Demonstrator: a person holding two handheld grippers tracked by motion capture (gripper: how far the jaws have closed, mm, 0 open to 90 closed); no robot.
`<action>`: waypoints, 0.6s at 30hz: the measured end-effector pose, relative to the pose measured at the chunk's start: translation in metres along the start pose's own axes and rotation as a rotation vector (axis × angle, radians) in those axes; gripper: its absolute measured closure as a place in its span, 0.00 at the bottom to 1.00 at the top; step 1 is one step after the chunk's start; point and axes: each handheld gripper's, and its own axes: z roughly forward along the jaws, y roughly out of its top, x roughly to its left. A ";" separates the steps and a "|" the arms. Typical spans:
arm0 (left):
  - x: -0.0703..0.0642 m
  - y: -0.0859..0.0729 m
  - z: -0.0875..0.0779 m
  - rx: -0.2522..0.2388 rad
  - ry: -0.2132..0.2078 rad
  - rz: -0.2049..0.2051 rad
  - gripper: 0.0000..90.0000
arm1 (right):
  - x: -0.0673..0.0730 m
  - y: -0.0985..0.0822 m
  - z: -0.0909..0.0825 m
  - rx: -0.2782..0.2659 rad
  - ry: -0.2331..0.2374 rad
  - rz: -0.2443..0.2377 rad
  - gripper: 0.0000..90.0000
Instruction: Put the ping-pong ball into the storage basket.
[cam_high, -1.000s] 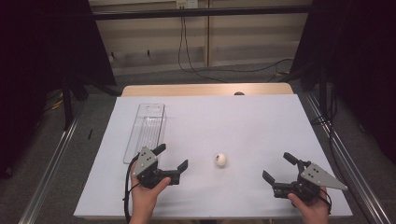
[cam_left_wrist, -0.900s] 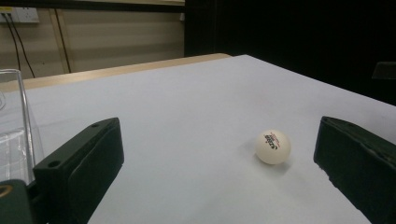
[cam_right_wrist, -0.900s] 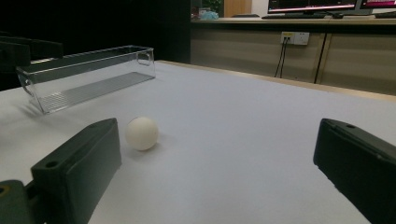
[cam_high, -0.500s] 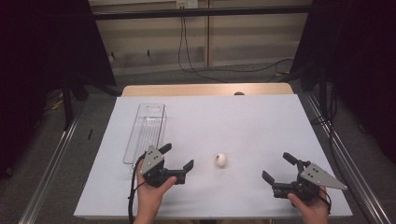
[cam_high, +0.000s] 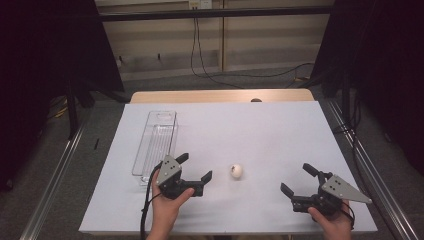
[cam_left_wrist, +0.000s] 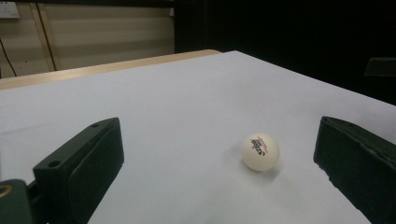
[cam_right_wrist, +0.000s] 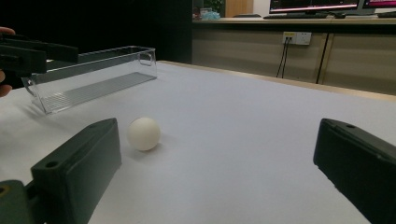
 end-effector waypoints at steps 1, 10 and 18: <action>0.000 0.000 0.000 0.007 -0.003 0.009 0.02 | 0.000 0.000 0.000 -0.001 0.002 0.000 0.01; -0.001 0.000 0.004 0.006 -0.005 0.005 0.02 | 0.000 0.000 0.000 -0.003 0.001 0.004 0.01; -0.002 0.000 0.006 0.015 -0.007 0.012 0.02 | 0.000 0.000 0.001 -0.001 0.001 0.004 0.01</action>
